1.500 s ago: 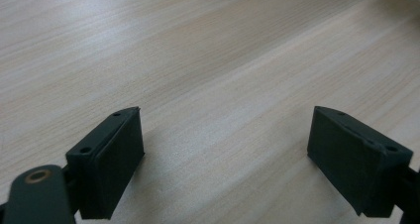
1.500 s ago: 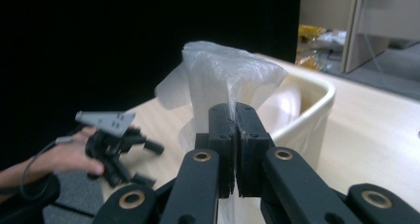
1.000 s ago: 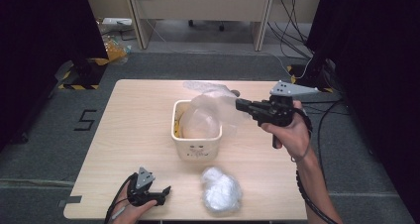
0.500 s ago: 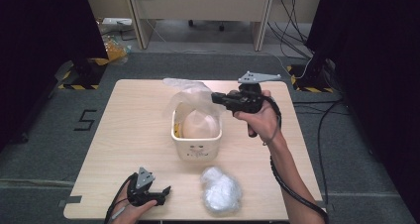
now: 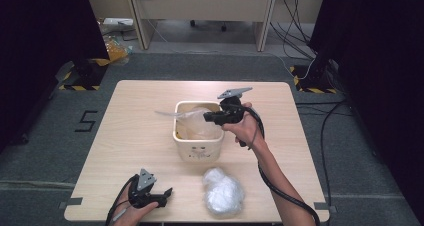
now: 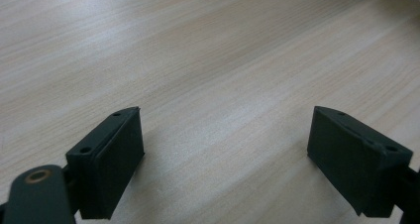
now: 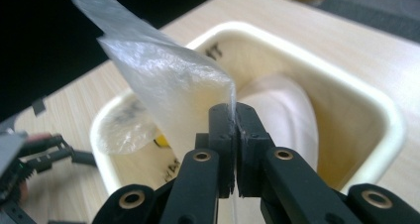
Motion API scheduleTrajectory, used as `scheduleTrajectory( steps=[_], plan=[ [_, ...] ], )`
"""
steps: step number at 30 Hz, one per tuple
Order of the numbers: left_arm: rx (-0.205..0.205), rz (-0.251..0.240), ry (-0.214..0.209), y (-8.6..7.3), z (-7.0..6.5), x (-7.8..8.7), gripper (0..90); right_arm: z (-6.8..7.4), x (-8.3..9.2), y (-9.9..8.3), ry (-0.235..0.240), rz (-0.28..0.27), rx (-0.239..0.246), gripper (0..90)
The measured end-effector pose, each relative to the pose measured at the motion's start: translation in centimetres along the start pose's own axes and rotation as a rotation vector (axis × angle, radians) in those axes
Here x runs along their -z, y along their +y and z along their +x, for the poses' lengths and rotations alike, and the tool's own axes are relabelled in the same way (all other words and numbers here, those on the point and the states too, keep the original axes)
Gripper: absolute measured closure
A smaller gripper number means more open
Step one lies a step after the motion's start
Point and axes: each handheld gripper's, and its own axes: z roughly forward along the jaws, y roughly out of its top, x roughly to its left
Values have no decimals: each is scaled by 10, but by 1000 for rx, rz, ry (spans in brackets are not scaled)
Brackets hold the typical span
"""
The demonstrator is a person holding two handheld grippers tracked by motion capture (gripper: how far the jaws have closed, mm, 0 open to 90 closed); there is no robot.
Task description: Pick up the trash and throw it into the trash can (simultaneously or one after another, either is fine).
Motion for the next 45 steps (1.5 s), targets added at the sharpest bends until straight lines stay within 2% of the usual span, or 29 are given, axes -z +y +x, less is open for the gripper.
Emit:
scheduleTrajectory(
  steps=[10,14,16,18,20,23,25,30,34,38,40,41,43,45],
  plan=[
    [3,-4,1,0,0,0,133,5,-17,-4,-23,158,54,876],
    [3,-5,2,0,0,0,133,6,-22,-9,-10,214,63,845],
    [3,-4,2,0,0,0,132,6,-23,-10,-13,221,59,803],
    [3,-4,1,0,0,0,133,5,-22,-10,-15,207,32,719],
    [3,-3,1,0,0,0,132,5,-17,-9,-9,200,24,666],
    [4,-2,0,0,0,0,132,8,-5,-5,-20,166,34,565],
    [1,0,0,0,0,0,132,10,5,-2,-24,132,35,529],
    [-2,2,0,0,0,0,133,23,21,6,-22,60,86,467],
    [1,-2,1,0,0,0,132,44,17,11,25,43,126,424],
    [1,-3,1,0,0,0,133,61,-4,15,46,69,166,381],
    [0,-2,1,0,0,0,132,65,-13,16,53,77,174,396],
    [0,-2,1,0,0,0,132,67,-20,17,52,89,175,449],
    [0,-2,2,0,0,0,133,65,-28,18,47,125,198,612],
    [2,-3,2,0,0,0,133,59,-34,18,13,148,190,701]
  ],
)
